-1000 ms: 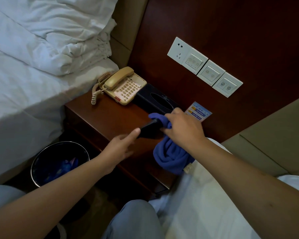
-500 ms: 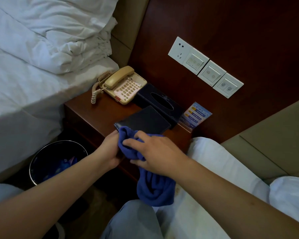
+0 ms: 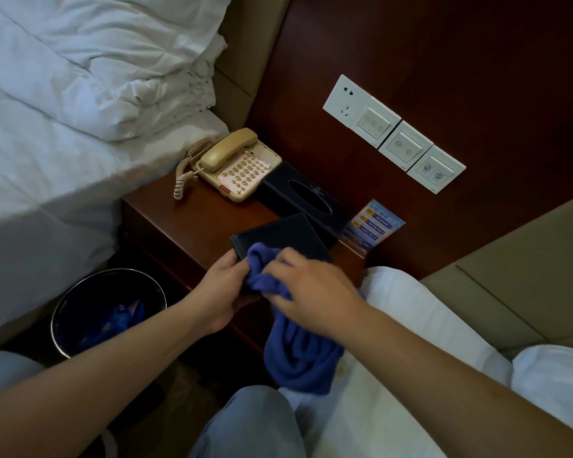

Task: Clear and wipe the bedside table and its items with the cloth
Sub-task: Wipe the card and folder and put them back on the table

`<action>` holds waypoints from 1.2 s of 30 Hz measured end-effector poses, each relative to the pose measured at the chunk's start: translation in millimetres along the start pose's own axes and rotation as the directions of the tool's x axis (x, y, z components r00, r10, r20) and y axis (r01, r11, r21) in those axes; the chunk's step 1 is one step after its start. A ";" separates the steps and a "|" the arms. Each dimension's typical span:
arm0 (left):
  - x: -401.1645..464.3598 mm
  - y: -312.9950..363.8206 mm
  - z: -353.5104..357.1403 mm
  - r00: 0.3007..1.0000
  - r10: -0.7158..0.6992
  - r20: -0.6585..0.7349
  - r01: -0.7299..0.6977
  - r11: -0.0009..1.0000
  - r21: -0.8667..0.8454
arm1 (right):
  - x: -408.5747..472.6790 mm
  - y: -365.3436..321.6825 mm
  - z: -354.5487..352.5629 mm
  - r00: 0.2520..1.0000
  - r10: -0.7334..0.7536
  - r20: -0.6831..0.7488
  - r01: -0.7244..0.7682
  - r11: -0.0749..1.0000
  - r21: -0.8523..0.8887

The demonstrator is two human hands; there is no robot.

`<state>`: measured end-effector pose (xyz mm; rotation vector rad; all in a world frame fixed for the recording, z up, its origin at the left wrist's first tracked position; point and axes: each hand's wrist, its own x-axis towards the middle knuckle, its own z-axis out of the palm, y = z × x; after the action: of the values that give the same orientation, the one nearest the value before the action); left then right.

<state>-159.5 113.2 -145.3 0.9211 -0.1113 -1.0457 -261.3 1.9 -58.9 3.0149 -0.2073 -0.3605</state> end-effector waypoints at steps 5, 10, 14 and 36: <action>-0.6 -2.3 -0.6 0.998 -0.008 0.056 0.007 1.000 0.008 | 11.1 47.3 4.7 0.987 0.159 -0.026 -0.158 0.987 0.034; -3.5 -8.3 -0.7 0.991 -0.032 0.128 0.032 0.999 0.003 | 15.9 53.4 -7.7 0.975 0.220 -0.041 -0.219 0.975 0.025; -5.7 -17.1 7.4 0.994 -0.062 0.088 0.059 0.998 0.038 | 19.1 3.4 -10.3 0.998 -0.006 -0.070 0.015 0.992 0.127; -16.3 -11.4 -1.1 0.977 -0.062 0.204 -0.023 0.920 0.390 | 23.3 -9.2 1.5 0.966 0.219 -0.139 -0.182 0.954 0.239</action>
<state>-175.6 124.5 -148.6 1.1691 -0.5069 -1.1610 -238.1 7.5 -66.6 3.1808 -0.5734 -0.0731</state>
